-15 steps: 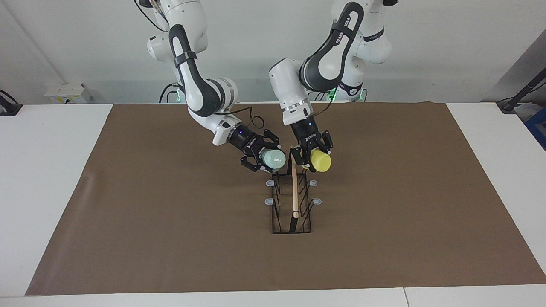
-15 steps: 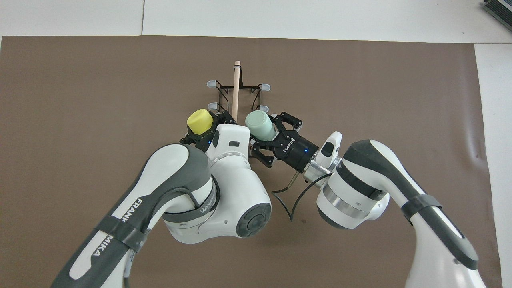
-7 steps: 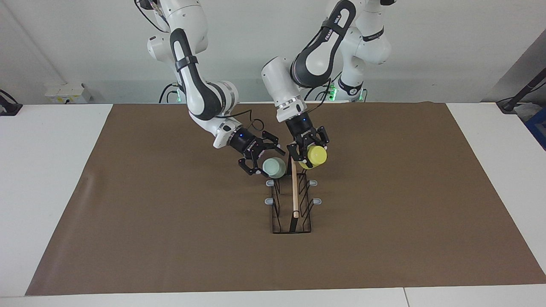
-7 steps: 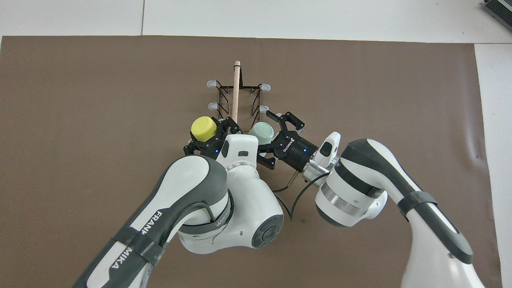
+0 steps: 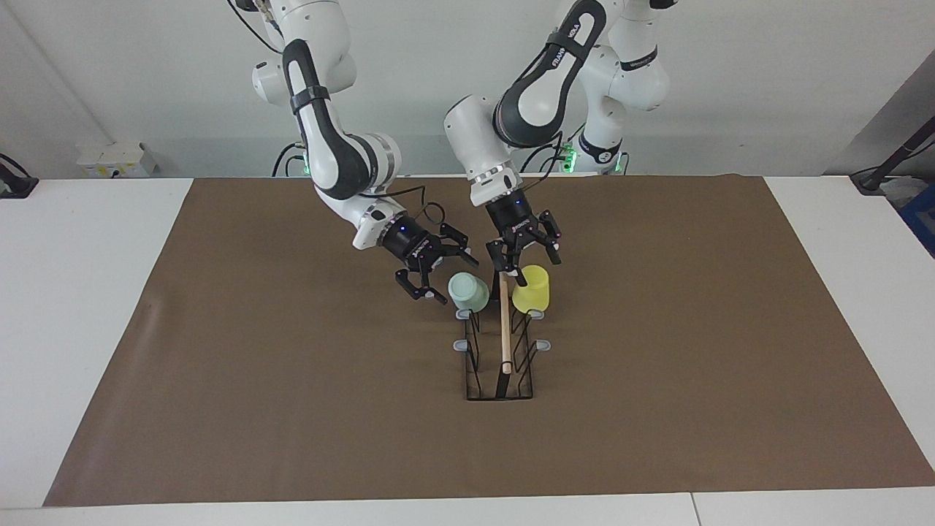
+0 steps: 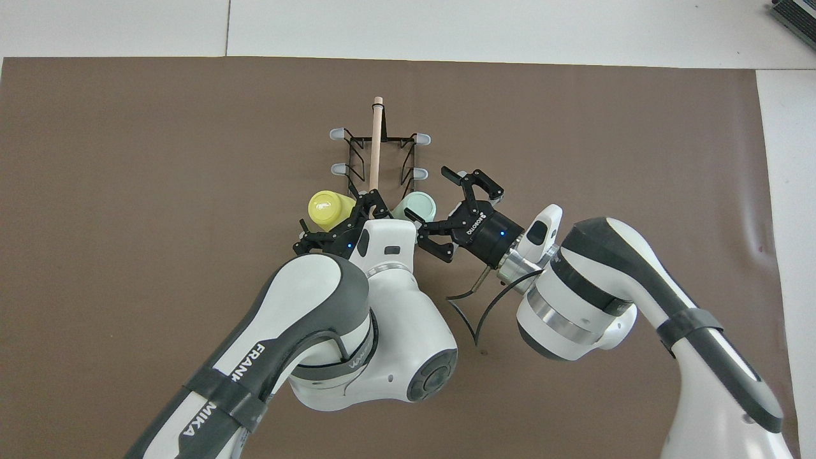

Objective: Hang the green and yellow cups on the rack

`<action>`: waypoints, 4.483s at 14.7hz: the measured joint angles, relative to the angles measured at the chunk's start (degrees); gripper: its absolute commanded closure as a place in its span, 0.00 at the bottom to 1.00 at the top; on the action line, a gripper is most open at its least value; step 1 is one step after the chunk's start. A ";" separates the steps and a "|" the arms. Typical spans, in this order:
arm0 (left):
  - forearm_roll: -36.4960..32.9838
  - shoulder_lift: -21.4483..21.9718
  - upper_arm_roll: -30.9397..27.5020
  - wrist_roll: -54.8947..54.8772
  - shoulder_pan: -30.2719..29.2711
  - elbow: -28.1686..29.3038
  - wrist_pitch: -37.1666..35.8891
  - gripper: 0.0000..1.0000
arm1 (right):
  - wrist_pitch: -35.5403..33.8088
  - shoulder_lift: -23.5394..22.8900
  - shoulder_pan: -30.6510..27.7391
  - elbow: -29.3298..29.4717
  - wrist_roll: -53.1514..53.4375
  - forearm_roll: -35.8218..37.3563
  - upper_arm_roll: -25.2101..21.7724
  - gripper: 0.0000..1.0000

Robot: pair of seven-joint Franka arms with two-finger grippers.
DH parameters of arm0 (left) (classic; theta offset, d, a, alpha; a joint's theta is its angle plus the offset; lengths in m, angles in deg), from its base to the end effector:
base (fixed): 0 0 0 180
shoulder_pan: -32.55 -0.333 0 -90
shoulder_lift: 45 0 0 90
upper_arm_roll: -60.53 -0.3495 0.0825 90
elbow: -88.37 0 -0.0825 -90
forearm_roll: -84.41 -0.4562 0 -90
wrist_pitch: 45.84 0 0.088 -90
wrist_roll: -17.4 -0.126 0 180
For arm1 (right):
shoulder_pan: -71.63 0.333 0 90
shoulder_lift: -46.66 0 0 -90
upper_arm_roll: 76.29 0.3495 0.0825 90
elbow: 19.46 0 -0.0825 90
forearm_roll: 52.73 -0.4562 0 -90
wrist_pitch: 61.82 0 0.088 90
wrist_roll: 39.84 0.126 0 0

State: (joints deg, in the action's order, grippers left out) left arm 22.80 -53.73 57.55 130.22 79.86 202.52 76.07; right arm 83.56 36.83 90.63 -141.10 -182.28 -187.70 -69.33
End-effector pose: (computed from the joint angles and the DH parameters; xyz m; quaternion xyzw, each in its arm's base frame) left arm 0.5127 -0.4277 0.3873 -0.8630 -0.2554 -0.4256 0.0943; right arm 0.5871 0.2841 0.3216 -0.7256 -0.3013 -0.5459 0.2909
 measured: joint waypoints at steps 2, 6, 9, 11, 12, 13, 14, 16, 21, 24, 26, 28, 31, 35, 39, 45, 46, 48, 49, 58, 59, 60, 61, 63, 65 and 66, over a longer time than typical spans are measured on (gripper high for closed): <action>0.00 0.32 0.00 0.00 0.26 -0.05 -0.02 0.00 | 0.89 0.96 -2.64 0.00 -0.04 6.91 -0.05 0.00; 0.25 2.28 -0.71 -3.82 -0.94 -0.92 -0.11 0.00 | 1.04 2.05 -8.55 -0.06 -0.05 19.60 -0.12 0.00; 6.74 3.62 -1.01 -18.03 -5.40 -3.20 0.19 0.00 | 0.85 2.06 -13.56 -0.07 -0.04 33.36 -0.17 0.00; 12.64 3.96 -1.14 -29.49 -8.40 -4.68 0.92 0.00 | -0.56 2.06 -17.62 -0.05 -0.04 42.37 -0.21 0.00; 15.41 4.12 -1.19 -34.65 -9.93 -5.15 1.74 0.00 | -1.15 2.06 -19.63 -0.04 -0.04 46.81 -0.23 0.00; 18.05 4.32 -1.22 -39.51 -11.51 -5.41 2.86 0.00 | -1.35 2.06 -21.44 -0.05 -0.05 51.30 -0.28 0.00; 21.03 4.59 -1.24 -44.72 -13.28 -5.53 3.92 0.00 | -1.35 2.04 -23.11 -0.05 -0.04 56.27 -0.34 0.00; 28.75 5.46 -1.29 -56.36 -16.54 -5.63 4.91 0.00 | -1.16 1.96 -25.96 0.00 0.06 65.22 -0.45 0.00; 49.17 8.71 -1.61 -87.29 -25.98 -5.72 4.42 0.00 | 4.84 1.68 -31.18 0.18 2.64 82.48 -0.83 0.00; 55.94 9.20 -1.62 -99.59 -31.60 -5.74 2.09 0.00 | 5.69 1.69 -33.20 1.17 8.27 93.24 -1.08 0.00; 60.89 9.28 -1.72 -107.60 -35.12 -5.98 -0.14 0.00 | 5.69 1.71 -33.57 3.00 15.77 102.91 -1.18 0.00; 62.76 9.33 -1.84 -113.63 -38.05 -7.67 -4.60 0.00 | 5.56 1.72 -33.46 4.67 26.31 113.80 -1.05 0.00; 63.02 9.38 -1.91 -119.41 -40.77 -10.95 -10.52 0.00 | 3.58 1.83 -32.61 6.27 41.26 124.45 -0.85 0.00; 63.02 9.49 -1.83 -122.57 -41.60 -13.69 -16.07 0.00 | -4.61 3.31 -31.37 9.11 62.72 132.18 -0.61 0.00; 63.02 9.51 -0.70 -122.75 -41.52 -18.20 -23.54 0.00 | -13.60 6.40 -26.87 10.59 90.78 144.05 -0.44 0.00; 63.02 9.92 -0.18 -122.75 -41.41 -19.39 -27.56 0.00 | -34.78 8.80 -16.29 18.63 126.36 146.68 -5.29 0.00; 63.02 10.18 -0.14 -122.75 -41.43 -19.39 -28.08 0.00 | -37.90 8.95 -14.64 20.28 129.17 145.75 -7.79 0.00; 62.96 10.72 0.86 -122.63 -41.75 -19.39 -28.87 0.00 | -45.27 9.14 -13.87 23.89 133.98 140.14 -11.27 0.00; 62.87 10.95 1.87 -122.24 -42.10 -19.40 -29.21 0.00 | -49.07 9.23 -13.85 25.66 136.31 138.20 -12.89 0.00; 60.73 11.13 4.81 -121.44 -43.08 -19.62 -31.80 0.00 | -60.11 11.13 -16.05 28.63 141.06 136.48 -15.49 0.00; 60.72 11.12 4.99 -121.44 -43.15 -20.23 -32.16 0.00 | -60.11 11.13 -16.55 28.61 141.06 136.47 -15.31 0.00; 60.73 11.12 5.04 -121.44 -43.18 -21.05 -32.95 0.00 | -60.11 11.13 -17.05 28.61 141.06 136.46 -14.93 0.00; 60.73 11.13 5.03 -121.44 -43.23 -21.74 -33.64 0.00 | -60.11 11.13 -17.48 28.61 141.06 136.46 -14.41 0.00; 60.79 11.12 5.03 -121.44 -43.28 -22.29 -34.26 0.00 | -60.11 11.13 -17.87 28.61 141.28 136.46 -13.36 0.00; 61.64 11.03 4.99 -121.06 -43.35 -22.30 -34.28 0.00 | -60.09 11.13 -17.84 28.66 141.73 136.46 -12.74 0.00; 62.04 10.92 4.94 -120.55 -43.41 -22.30 -34.29 0.00 | -60.06 11.13 -17.81 28.69 141.78 136.46 -12.54 0.00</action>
State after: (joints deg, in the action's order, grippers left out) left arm 84.84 -42.81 62.49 9.67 36.45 180.22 41.79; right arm 23.50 47.96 72.82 -112.42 -40.50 -51.24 -81.88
